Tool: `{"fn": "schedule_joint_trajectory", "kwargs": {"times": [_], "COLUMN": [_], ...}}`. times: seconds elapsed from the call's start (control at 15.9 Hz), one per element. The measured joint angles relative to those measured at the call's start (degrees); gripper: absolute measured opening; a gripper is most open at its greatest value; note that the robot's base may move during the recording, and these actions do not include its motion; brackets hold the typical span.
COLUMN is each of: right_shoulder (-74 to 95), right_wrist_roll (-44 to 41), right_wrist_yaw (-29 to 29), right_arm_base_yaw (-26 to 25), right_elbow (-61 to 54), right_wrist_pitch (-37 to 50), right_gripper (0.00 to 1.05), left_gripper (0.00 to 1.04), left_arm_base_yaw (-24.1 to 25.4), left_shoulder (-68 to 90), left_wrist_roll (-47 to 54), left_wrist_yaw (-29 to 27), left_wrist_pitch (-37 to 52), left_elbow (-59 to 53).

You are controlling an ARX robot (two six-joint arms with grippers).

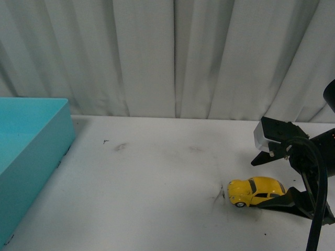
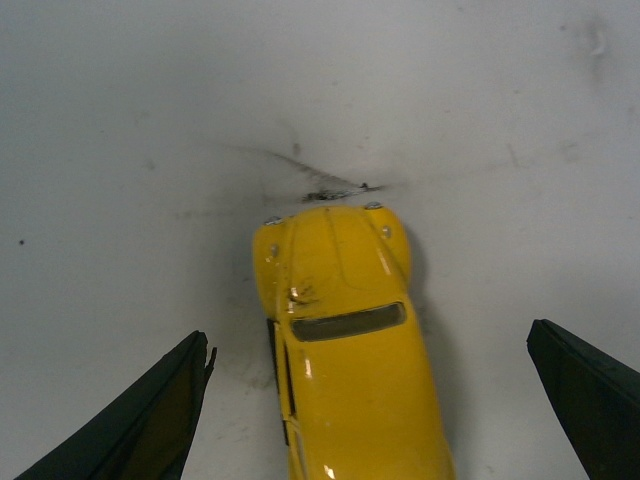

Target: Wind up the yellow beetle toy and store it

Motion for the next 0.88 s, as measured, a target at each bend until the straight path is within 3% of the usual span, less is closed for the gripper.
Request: {"fn": "schedule_joint_trajectory", "kwargs": {"times": [0.13,0.32,0.5,0.88], "right_shoulder": [0.7,2.8,3.8,4.3], "right_wrist_roll": [-1.0,-10.5,-14.7,-16.3], "right_wrist_yaw": [-0.3,-0.2,0.9,1.0], "right_arm_base_yaw": [0.1,1.1,1.0,0.6], "right_elbow": [0.8,3.5,3.5,4.6], "right_wrist_pitch": [-1.4,-8.9,-8.5,-8.7], "right_gripper": [0.98,0.98,0.98,0.42], "left_gripper": [0.98,0.98,0.98,0.98], "left_arm_base_yaw": [0.0,0.0,0.0,0.0], "left_shoulder": [0.0,0.0,0.0,0.0], "left_wrist_roll": [0.0,0.0,0.0,0.0], "left_wrist_yaw": [0.0,0.0,0.0,0.0], "left_wrist_pitch": [0.0,0.0,0.0,0.0], "left_elbow": [0.0,0.0,0.0,0.0]}}
